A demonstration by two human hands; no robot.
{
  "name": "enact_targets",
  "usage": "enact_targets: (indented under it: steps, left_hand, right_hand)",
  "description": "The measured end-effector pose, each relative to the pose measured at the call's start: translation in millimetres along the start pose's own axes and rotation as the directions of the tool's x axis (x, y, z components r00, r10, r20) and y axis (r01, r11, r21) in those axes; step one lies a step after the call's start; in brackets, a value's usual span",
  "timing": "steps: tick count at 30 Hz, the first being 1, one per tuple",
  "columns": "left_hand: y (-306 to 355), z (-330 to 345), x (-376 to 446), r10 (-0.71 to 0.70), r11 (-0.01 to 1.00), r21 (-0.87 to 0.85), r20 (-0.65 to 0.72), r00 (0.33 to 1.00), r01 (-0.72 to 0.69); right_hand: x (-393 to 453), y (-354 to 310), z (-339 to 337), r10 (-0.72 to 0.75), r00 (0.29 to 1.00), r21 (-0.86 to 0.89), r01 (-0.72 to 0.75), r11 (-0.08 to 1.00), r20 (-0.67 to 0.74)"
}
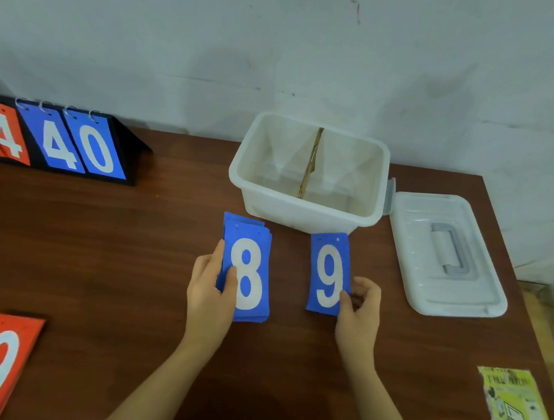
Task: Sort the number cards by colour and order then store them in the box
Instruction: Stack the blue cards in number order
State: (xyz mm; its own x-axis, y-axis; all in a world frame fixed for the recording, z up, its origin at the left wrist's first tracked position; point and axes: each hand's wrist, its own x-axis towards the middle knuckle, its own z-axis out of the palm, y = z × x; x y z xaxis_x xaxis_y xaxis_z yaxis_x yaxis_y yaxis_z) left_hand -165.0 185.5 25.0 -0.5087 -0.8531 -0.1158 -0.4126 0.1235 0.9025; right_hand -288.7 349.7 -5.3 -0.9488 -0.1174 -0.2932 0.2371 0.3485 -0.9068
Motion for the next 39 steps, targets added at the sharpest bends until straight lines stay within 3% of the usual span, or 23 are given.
enact_targets:
  steps: [3,5,9,15,17,19,21,25,34,39]
  left_hand:
    - [-9.4,3.5,-7.0,0.025,0.999,0.026,-0.017,1.000,-0.024]
    - [-11.4,7.4,-10.4,0.026,1.000,0.007,-0.007,1.000,-0.026]
    - [-5.5,13.8,-15.9,0.042,0.999,-0.008,0.047,0.998,-0.042]
    - [-7.2,9.2,-17.0,0.240,0.959,0.129,0.099,0.966,-0.251]
    - [-8.3,2.5,-12.5,0.374,0.870,0.254,0.218,0.901,-0.423]
    - [-14.2,-0.3,-7.7,0.502,0.698,0.369,0.359,0.787,-0.613]
    - [-21.8,1.7,-4.2,0.570,0.585,0.410,0.406,0.715,-0.700]
    - [-30.2,9.7,-0.4,0.590,0.568,0.404,0.408,0.697,-0.717]
    - [-30.4,18.3,16.6,0.661,0.435,0.436,0.440,0.608,-0.788]
    - [-38.7,18.4,15.3,0.568,0.526,0.500,0.396,0.722,-0.688]
  right_hand:
    - [-20.2,-11.9,4.2,-0.006,0.998,0.253,-0.009,0.967,0.059]
    - [-31.2,-15.7,12.8,0.017,0.989,0.327,-0.066,0.943,0.150]
    - [-48.7,-14.5,35.3,-0.032,0.957,0.102,0.003,0.995,0.288]
    - [-52.8,-6.8,41.5,-0.204,0.939,-0.113,0.243,0.963,0.278]
    - [-43.5,-11.2,34.2,-0.184,0.956,-0.107,0.212,0.971,0.227]
    - [-32.1,-19.1,29.4,-0.126,0.964,-0.029,0.136,0.990,0.233]
    - [-20.9,-24.0,30.5,-0.105,0.952,-0.010,0.113,0.994,0.289]
    - [-9.5,-15.5,41.4,-0.093,0.926,-0.061,0.123,0.991,0.366]
    - [-17.8,-0.4,49.2,-0.120,0.945,-0.010,0.129,0.992,0.304]
    - [-17.1,-4.6,53.5,-0.052,0.962,-0.016,0.058,0.998,0.270]
